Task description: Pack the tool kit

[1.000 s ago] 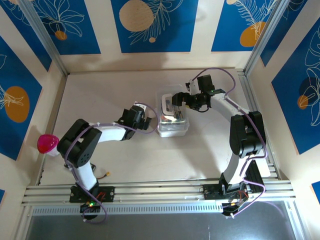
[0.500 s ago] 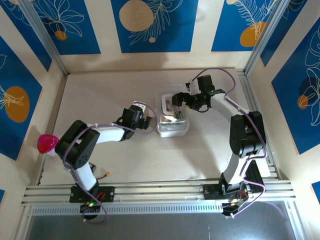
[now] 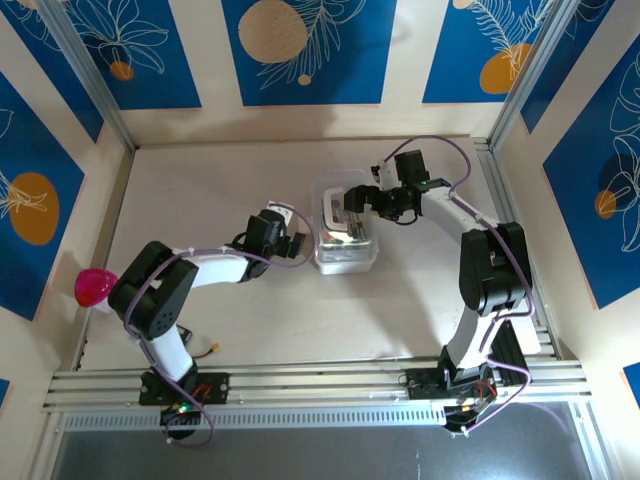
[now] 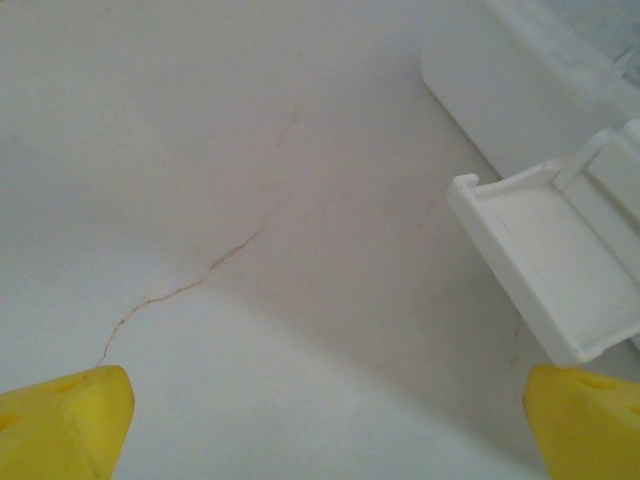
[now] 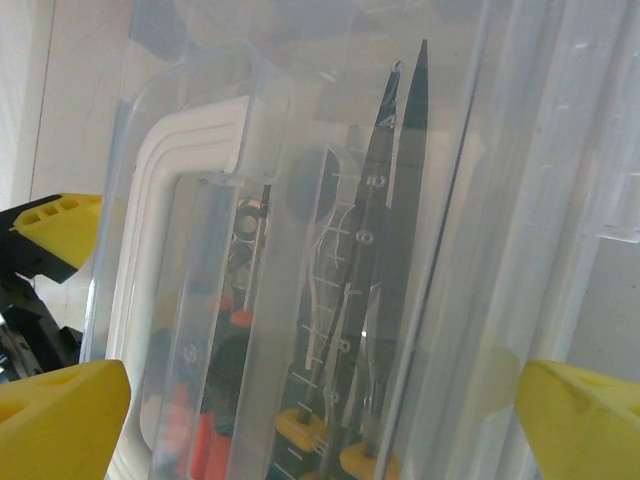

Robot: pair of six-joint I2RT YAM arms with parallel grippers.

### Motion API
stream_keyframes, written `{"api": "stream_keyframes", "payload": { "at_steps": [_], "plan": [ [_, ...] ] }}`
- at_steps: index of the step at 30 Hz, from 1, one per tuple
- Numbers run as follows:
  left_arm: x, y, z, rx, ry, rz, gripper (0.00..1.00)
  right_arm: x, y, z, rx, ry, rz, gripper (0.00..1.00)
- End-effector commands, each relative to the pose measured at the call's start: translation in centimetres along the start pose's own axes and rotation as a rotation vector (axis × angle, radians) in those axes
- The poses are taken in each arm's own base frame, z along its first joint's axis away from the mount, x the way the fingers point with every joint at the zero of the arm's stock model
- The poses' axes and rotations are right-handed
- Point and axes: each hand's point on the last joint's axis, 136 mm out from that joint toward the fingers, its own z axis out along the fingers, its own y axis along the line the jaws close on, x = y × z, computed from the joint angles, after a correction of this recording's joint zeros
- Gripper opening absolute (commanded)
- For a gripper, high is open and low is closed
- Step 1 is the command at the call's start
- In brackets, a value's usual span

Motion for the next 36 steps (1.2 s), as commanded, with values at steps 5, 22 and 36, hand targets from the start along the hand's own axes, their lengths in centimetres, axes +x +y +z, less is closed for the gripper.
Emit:
{"api": "stream_keyframes", "payload": {
  "at_steps": [5, 22, 36],
  "plan": [
    [-4.1, -0.5, -1.1, 0.045, -0.119, -0.019, 1.00, 4.5, 0.7, 1.7, -0.075, 0.154, 0.063, 0.99],
    [-4.2, -5.2, -0.7, 0.311, -0.093, -0.052, 1.00, 5.0, 0.6, 1.8, -0.077, 0.162, 0.061, 0.99],
    [-2.5, -5.9, -1.0, 0.440, 0.040, -0.171, 1.00, 5.1, 0.5, 1.9, -0.088, 0.162, 0.062, 0.99]
  ]
}}
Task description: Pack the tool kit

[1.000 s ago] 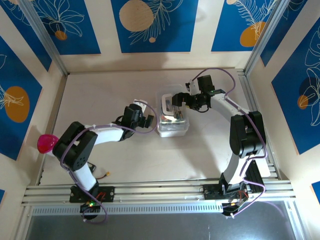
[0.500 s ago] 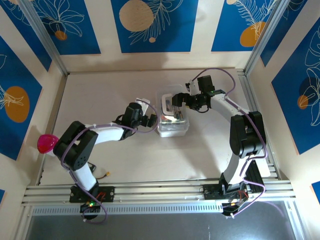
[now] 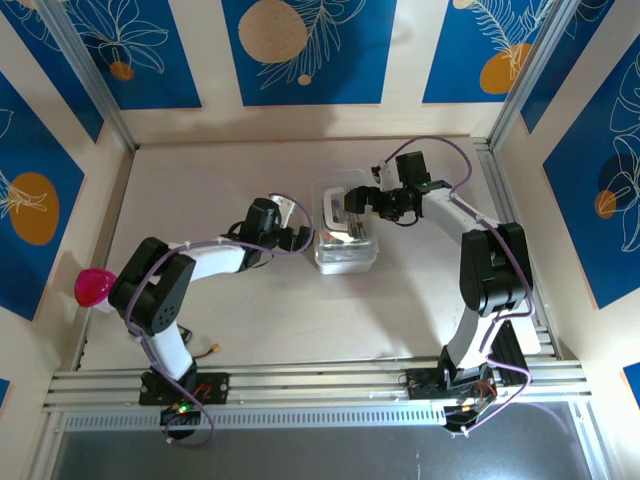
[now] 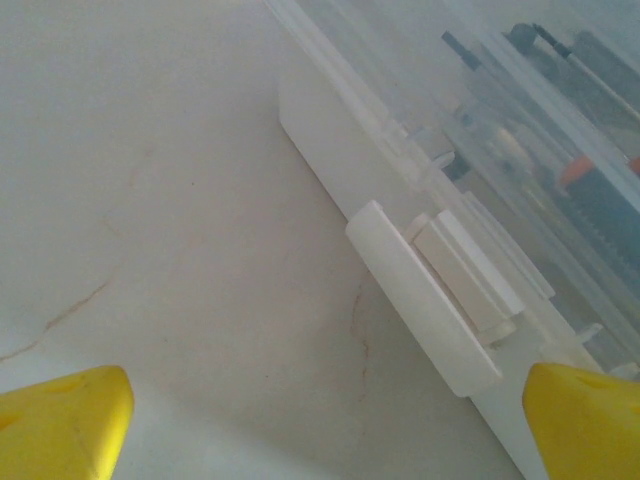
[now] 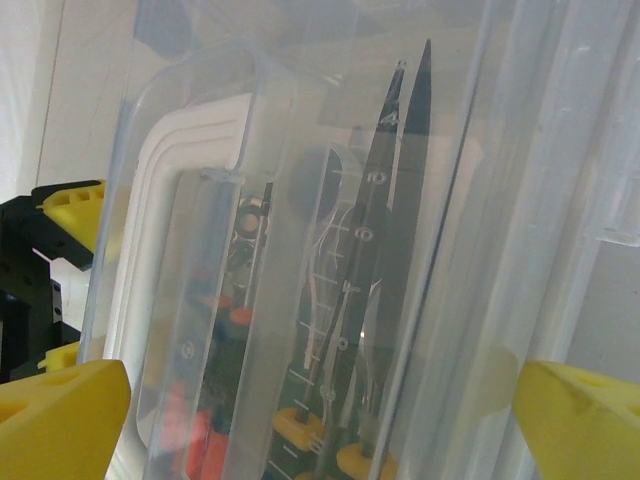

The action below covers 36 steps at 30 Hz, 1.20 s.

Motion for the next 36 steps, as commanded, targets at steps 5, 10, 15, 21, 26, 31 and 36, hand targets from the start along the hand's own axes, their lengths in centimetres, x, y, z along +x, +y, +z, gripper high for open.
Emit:
{"api": "stream_keyframes", "payload": {
  "at_steps": [5, 10, 15, 21, 26, 31, 36],
  "plan": [
    [-0.4, -0.1, -1.1, 0.110, 0.054, -0.170, 0.97, 4.9, 0.6, 1.9, -0.076, 0.168, 0.076, 0.99],
    [-0.5, 1.1, -1.6, 0.093, 0.084, -0.224, 0.96, 4.8, 0.6, 2.0, -0.075, 0.168, 0.076, 0.99],
    [-0.6, 2.2, -1.7, 0.056, 0.101, -0.246, 0.95, 4.8, 0.7, 1.9, -0.075, 0.171, 0.076, 0.99],
    [-1.9, 0.6, -1.3, 0.197, 0.080, -0.337, 0.86, 4.8, 0.8, 1.9, -0.074, 0.171, 0.075, 0.99],
    [-2.6, -0.9, -0.5, 0.299, 0.091, -0.390, 0.81, 4.8, 0.9, 1.9, -0.072, 0.174, 0.072, 0.99],
    [-2.4, -1.5, 0.6, 0.343, 0.117, -0.418, 0.78, 4.9, 0.8, 2.0, -0.072, 0.176, 0.073, 0.99],
    [-1.2, -1.0, 1.6, 0.314, 0.161, -0.434, 0.69, 4.8, 0.8, 2.0, -0.072, 0.175, 0.073, 0.99]
  ]
}}
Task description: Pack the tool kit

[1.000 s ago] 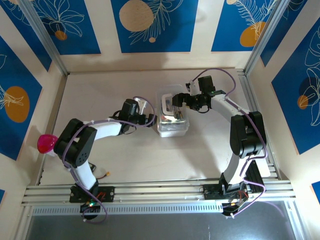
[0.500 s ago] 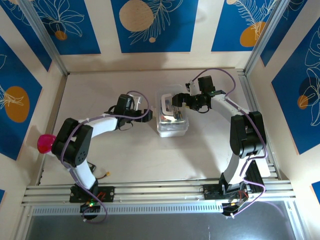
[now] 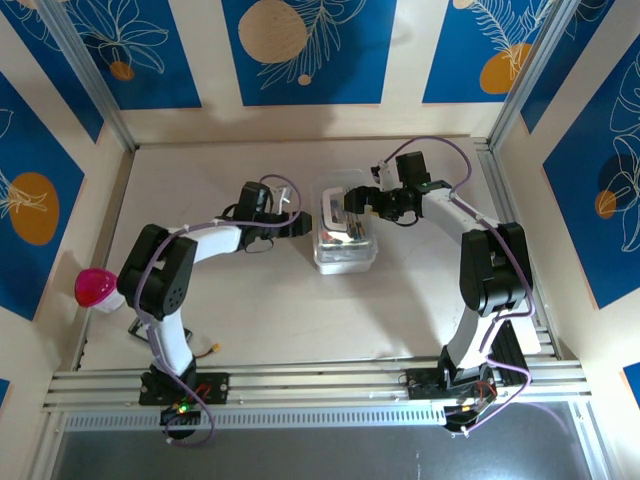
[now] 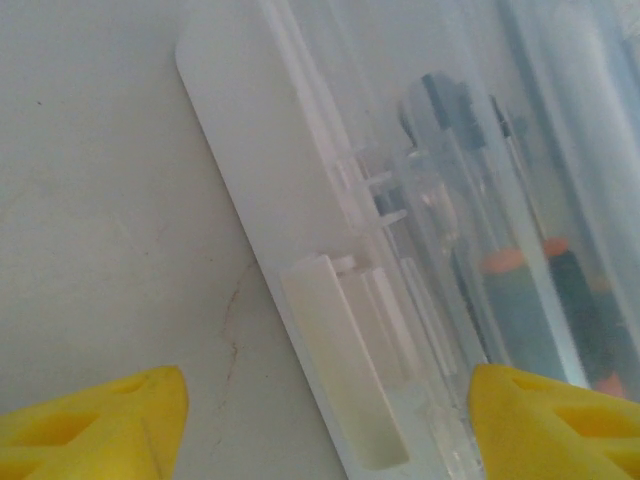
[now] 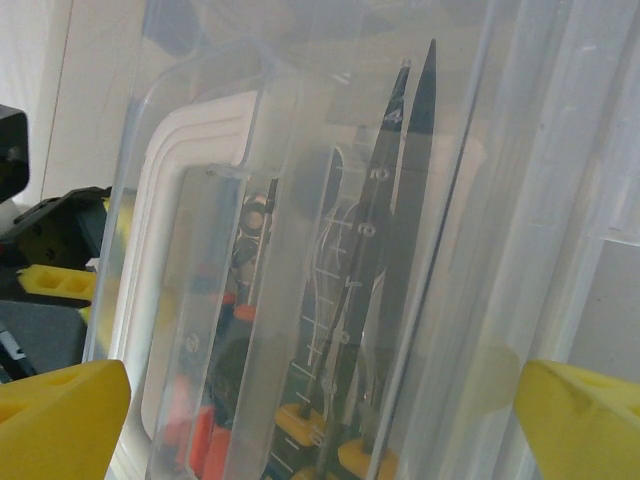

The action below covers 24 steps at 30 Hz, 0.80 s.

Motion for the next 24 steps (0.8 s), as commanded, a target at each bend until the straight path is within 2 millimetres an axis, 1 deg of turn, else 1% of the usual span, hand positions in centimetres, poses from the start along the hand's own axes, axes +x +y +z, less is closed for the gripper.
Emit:
{"api": "stream_keyframes", "payload": {
  "at_steps": [1, 3, 5, 14, 16, 20, 24],
  "plan": [
    [-0.4, 0.2, 0.5, 0.011, 0.014, -0.024, 0.66, 4.8, 0.5, 2.0, -0.060, 0.173, 0.079, 0.99],
    [-0.1, 0.7, 0.7, -0.003, 0.023, -0.034, 0.60, 4.8, 0.5, 2.0, -0.061, 0.173, 0.081, 0.99],
    [0.0, 0.9, 0.8, -0.009, 0.027, -0.044, 0.56, 4.9, 0.5, 2.0, -0.061, 0.174, 0.079, 0.99],
    [0.0, 1.0, 0.9, -0.014, 0.028, -0.051, 0.41, 5.0, 0.6, 1.9, -0.061, 0.172, 0.080, 0.99],
    [0.0, 1.1, 1.0, -0.018, 0.029, -0.054, 0.34, 5.0, 0.6, 1.9, -0.061, 0.173, 0.078, 0.99],
    [0.0, 1.1, 0.9, -0.023, 0.029, -0.055, 0.25, 5.1, 0.5, 1.9, -0.062, 0.174, 0.080, 0.99],
    [-0.1, 1.2, 0.7, -0.033, 0.029, -0.050, 0.18, 5.0, 0.4, 1.8, -0.063, 0.170, 0.081, 0.99]
  ]
}}
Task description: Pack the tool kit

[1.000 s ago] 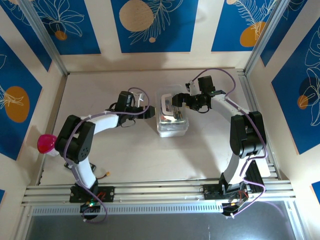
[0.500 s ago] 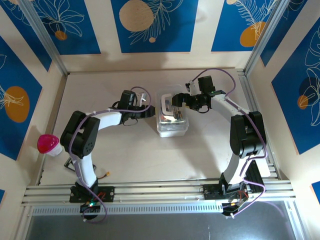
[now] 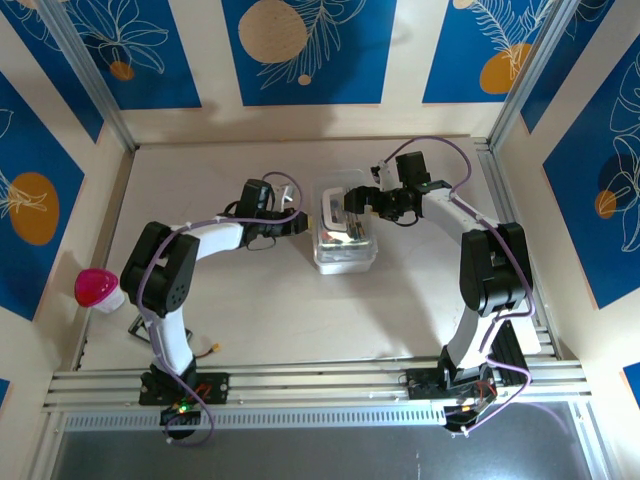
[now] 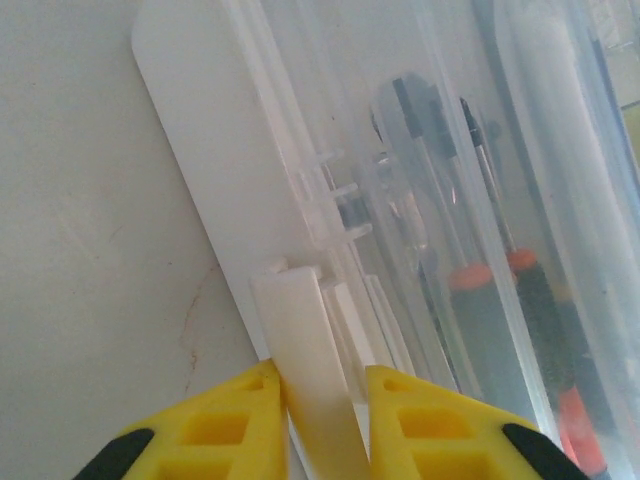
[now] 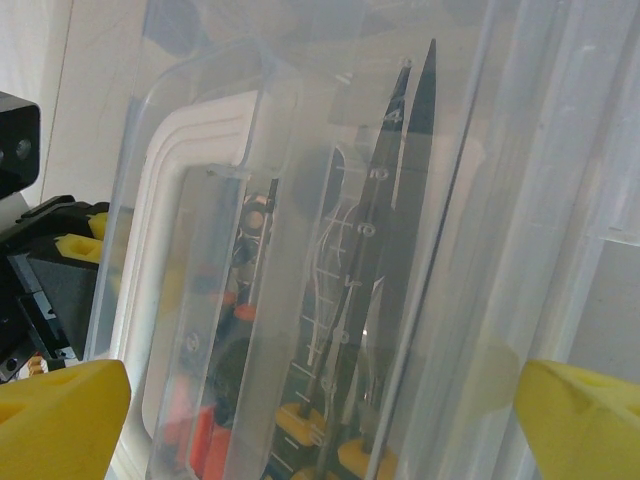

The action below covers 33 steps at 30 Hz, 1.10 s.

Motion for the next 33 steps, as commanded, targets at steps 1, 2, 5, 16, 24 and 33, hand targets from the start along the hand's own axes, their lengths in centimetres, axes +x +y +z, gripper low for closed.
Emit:
{"api": "stream_keyframes", "payload": {
  "at_steps": [1, 2, 5, 16, 24, 33],
  "plan": [
    [-0.1, 2.0, 0.1, -0.081, 0.001, -0.009, 0.17, 5.1, 0.4, 1.8, -0.063, 0.172, 0.084, 0.99],
    [-0.2, 2.0, 0.1, -0.082, 0.000, -0.007, 0.16, 5.0, 0.4, 1.8, -0.063, 0.171, 0.082, 0.99],
    [-0.2, 2.0, -0.1, -0.088, 0.000, -0.006, 0.11, 5.1, 0.4, 1.8, -0.065, 0.169, 0.083, 0.99],
    [-0.6, 1.5, -0.8, -0.089, -0.009, 0.002, 0.03, 5.1, 0.3, 1.7, -0.064, 0.167, 0.085, 0.99],
    [-1.1, 1.1, -1.3, -0.094, -0.018, 0.012, 0.00, 5.2, 0.3, 1.9, -0.067, 0.172, 0.087, 0.99],
    [-1.7, 0.6, -1.9, -0.092, -0.030, 0.022, 0.00, 5.1, 0.5, 2.0, -0.073, 0.175, 0.085, 0.99]
  ]
}}
